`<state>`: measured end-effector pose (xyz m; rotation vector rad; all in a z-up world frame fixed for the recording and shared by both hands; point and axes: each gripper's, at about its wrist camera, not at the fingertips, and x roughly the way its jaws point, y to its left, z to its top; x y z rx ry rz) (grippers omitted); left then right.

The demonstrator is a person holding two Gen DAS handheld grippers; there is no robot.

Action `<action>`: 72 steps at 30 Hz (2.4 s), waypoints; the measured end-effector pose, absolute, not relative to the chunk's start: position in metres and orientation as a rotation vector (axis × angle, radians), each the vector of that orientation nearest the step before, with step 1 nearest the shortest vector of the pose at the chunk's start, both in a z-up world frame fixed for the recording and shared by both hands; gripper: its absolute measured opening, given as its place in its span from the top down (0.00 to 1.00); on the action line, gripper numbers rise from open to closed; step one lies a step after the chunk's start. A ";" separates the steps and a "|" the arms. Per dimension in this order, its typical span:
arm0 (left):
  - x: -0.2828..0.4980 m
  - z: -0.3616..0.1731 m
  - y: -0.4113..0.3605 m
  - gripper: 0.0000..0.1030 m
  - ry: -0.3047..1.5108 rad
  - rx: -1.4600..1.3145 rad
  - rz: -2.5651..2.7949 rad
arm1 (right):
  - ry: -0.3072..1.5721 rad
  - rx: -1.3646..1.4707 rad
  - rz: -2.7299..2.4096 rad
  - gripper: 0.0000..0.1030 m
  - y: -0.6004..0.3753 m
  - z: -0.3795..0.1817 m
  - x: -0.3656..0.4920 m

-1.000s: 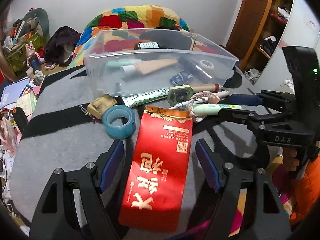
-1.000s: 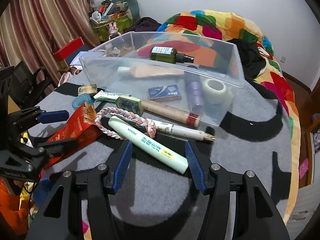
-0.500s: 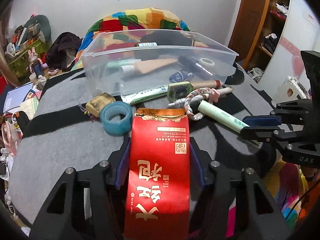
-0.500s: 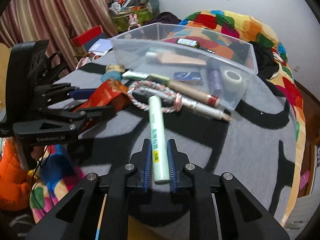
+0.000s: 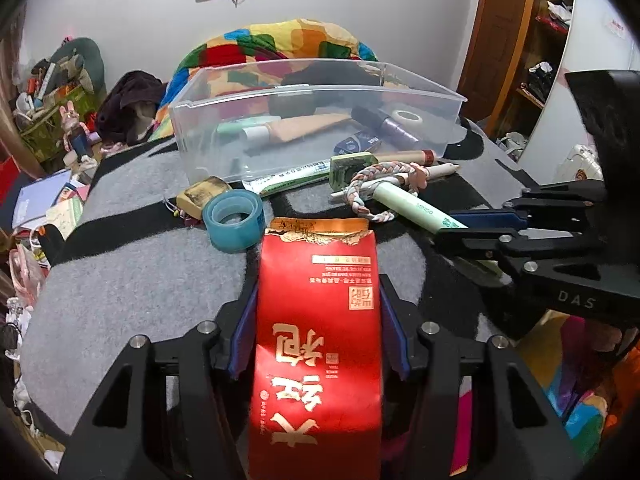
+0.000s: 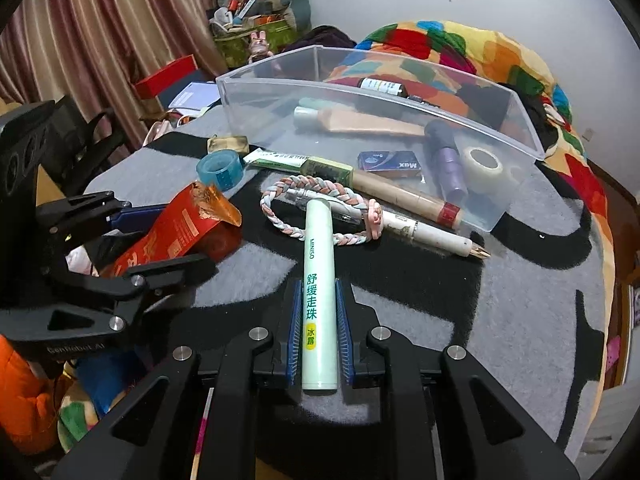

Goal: Organize objects

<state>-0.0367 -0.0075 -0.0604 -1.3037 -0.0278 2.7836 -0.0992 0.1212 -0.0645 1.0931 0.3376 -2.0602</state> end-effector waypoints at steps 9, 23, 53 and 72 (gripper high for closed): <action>-0.032 -0.041 -0.018 0.48 -0.118 -1.225 2.829 | 0.255 1.036 -2.105 0.86 0.140 -0.043 -0.085; -0.047 0.014 -0.036 0.48 -0.237 -1.026 2.921 | 0.089 0.941 -2.215 0.86 0.142 0.007 -0.108; -0.167 0.001 -0.063 0.48 -0.284 -1.254 2.862 | -0.011 1.099 -2.281 0.86 0.107 -0.011 -0.215; -0.174 -0.003 -0.060 0.48 -0.290 -1.305 2.791 | 0.105 1.113 -2.260 0.86 0.090 -0.018 -0.213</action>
